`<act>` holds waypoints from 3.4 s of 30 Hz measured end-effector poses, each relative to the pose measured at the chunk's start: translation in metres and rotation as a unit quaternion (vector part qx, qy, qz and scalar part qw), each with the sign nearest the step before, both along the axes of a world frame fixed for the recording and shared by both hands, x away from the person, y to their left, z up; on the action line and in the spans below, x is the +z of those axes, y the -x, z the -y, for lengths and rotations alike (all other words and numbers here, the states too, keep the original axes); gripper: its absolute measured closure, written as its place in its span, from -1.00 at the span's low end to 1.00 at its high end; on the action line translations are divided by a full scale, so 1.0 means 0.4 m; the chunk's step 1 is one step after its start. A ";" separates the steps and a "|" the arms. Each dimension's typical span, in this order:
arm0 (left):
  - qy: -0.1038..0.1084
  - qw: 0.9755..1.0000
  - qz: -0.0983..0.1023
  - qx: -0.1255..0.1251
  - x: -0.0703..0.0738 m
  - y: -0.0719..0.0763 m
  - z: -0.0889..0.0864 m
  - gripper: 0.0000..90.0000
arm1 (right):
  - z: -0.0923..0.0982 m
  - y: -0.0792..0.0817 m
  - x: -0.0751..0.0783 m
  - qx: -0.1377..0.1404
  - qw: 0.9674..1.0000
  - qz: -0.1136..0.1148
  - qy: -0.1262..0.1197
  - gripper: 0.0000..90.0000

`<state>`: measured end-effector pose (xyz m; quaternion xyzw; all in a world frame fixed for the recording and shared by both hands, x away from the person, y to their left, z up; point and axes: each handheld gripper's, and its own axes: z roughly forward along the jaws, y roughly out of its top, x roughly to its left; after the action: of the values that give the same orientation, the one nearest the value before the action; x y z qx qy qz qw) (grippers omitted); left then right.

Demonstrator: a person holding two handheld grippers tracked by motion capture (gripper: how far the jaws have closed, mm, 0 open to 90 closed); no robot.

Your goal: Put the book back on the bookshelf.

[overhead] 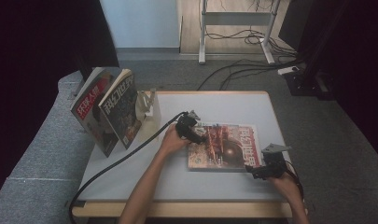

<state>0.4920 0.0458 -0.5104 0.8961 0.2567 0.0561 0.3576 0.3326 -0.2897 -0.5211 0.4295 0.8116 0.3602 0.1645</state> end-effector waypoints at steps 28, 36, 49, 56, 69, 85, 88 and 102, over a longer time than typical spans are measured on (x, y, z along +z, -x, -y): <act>-0.007 1.000 -0.010 -0.004 0.003 0.090 -0.034 -1.00 | 0.062 -0.055 0.007 -0.063 0.998 -0.002 0.014 -1.00; -0.009 1.000 -0.015 -0.010 0.004 0.126 -0.041 -1.00 | 0.082 -0.085 0.006 -0.087 0.996 0.000 0.012 -1.00; -0.001 1.000 -0.021 -0.015 0.001 0.199 -0.051 -1.00 | 0.100 -0.142 0.007 -0.122 0.992 0.005 0.018 -1.00; -0.001 0.999 -0.023 -0.031 -0.001 0.248 -0.045 -1.00 | 0.107 -0.173 0.010 -0.132 0.991 0.006 0.023 -0.99; 0.011 0.999 -0.019 -0.033 0.008 0.249 -0.109 -0.97 | 0.113 -0.156 0.023 -0.125 0.992 0.015 0.014 -0.94; 0.019 1.000 -0.015 -0.011 0.002 0.224 -0.196 0.56 | 0.096 -0.121 0.042 -0.102 0.995 0.024 0.006 -0.92; 0.017 0.999 -0.022 -0.020 -0.008 0.220 -0.189 0.68 | 0.094 -0.118 0.039 -0.099 0.995 0.022 0.006 -0.92; 0.022 0.999 -0.016 -0.041 -0.011 0.216 -0.146 0.81 | 0.110 -0.109 0.033 -0.105 0.994 0.019 0.006 -0.91</act>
<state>0.4056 0.1044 -0.5148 0.8987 0.2263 0.0215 0.3752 0.3760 -0.3337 -0.5079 0.5040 0.7612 0.3439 0.2196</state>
